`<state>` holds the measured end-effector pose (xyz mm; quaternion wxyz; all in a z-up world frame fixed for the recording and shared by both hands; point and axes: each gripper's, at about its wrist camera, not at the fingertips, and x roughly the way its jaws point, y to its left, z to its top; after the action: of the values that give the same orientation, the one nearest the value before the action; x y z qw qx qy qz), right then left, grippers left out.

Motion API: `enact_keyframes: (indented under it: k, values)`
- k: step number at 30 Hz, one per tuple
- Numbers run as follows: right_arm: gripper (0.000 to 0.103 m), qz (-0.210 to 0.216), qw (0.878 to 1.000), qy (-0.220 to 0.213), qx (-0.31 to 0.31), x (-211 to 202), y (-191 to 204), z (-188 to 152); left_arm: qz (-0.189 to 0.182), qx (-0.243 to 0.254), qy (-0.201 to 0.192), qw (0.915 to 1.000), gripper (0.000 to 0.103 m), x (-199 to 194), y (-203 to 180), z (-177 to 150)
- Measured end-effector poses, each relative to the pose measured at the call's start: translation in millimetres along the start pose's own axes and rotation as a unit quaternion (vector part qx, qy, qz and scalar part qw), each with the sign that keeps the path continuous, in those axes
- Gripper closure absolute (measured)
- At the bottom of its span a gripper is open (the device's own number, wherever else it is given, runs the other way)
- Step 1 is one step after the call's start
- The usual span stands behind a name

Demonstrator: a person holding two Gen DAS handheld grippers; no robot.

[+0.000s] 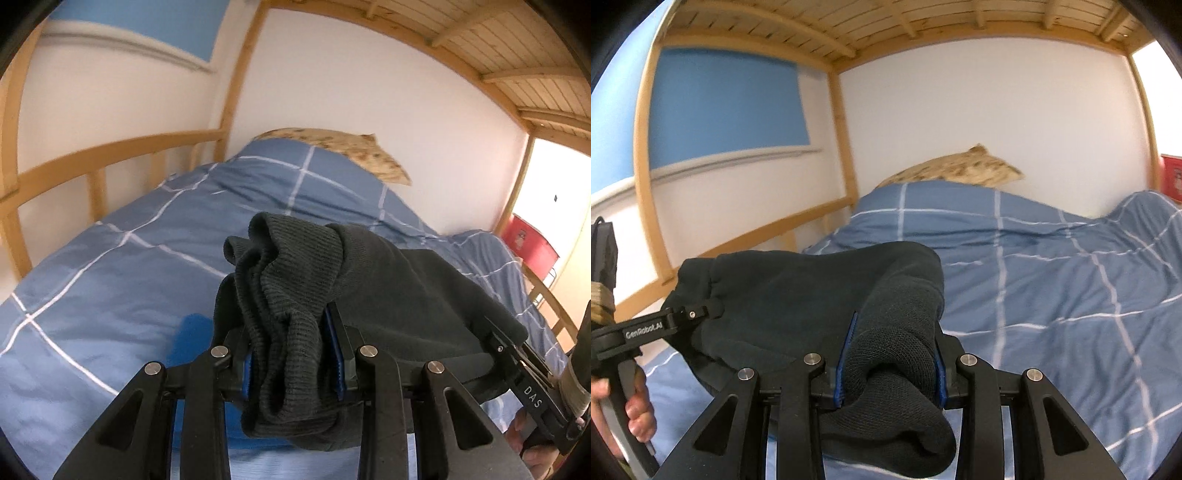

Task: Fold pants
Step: 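Carry the bundle with both tools and lower it onto the blue cloth, then open both tools and withdraw them from the stacked clothes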

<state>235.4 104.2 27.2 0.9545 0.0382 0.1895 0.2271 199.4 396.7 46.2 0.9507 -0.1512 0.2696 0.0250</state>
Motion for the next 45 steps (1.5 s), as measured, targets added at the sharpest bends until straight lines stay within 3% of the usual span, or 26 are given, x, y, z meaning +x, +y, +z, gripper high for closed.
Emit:
enact_keyframes:
  k: [7,13,15,19,21,25,28,31,35,38,45]
  values:
    - [0.068,0.003,1.0,0.028,-0.012,52.8,55.6,-31.0,0.001,-0.011,0.038,0.9992,0.072,44.6,70.6,-18.2]
    - [0.068,-0.022,0.997,0.073,-0.002,87.7,65.9,-71.0,-0.003,-0.01,0.087,0.9961,0.07,79.5,91.1,-46.6]
    - [0.066,-0.031,0.996,0.079,-0.009,90.4,65.4,-79.6,0.002,-0.014,0.092,0.9957,0.064,80.8,95.1,-52.4]
    - [0.051,-0.043,0.995,0.094,-0.001,89.5,63.3,-85.9,0.066,-0.001,0.091,0.9937,0.031,75.5,98.1,-54.8]
    - [0.038,-0.058,0.993,0.102,0.001,84.9,61.4,-85.4,0.083,0.014,0.096,0.9918,0.026,73.7,96.4,-53.2]
    - [0.025,-0.091,0.991,0.095,-0.003,72.2,60.9,-80.2,0.137,0.023,0.121,0.9829,0.012,68.0,90.8,-48.4]
    - [0.021,-0.12,0.987,0.102,-0.01,66.0,57.8,-73.8,0.167,0.031,0.117,0.9785,0.009,52.2,81.4,-38.5]
    - [0.021,-0.121,0.987,0.107,-0.003,57.7,51.6,-65.2,0.224,0.066,0.085,0.9688,0.008,25.7,60.8,-27.1]
    - [0.021,-0.116,0.99,0.082,0.006,26.2,36.6,-49.7,0.211,0.1,0.049,0.9711,0.002,-17.1,22.0,-21.7]
    - [0.015,-0.103,0.992,0.07,-0.004,-1.5,24.6,-41.7,0.2,0.113,0.019,0.9731,0.0,-46.7,-10.8,-29.2]
    - [0.012,-0.097,0.994,0.047,-0.022,-78.1,-14.2,-38.2,0.163,0.155,-0.014,0.9742,0.0,-92.5,-94.4,-71.7]
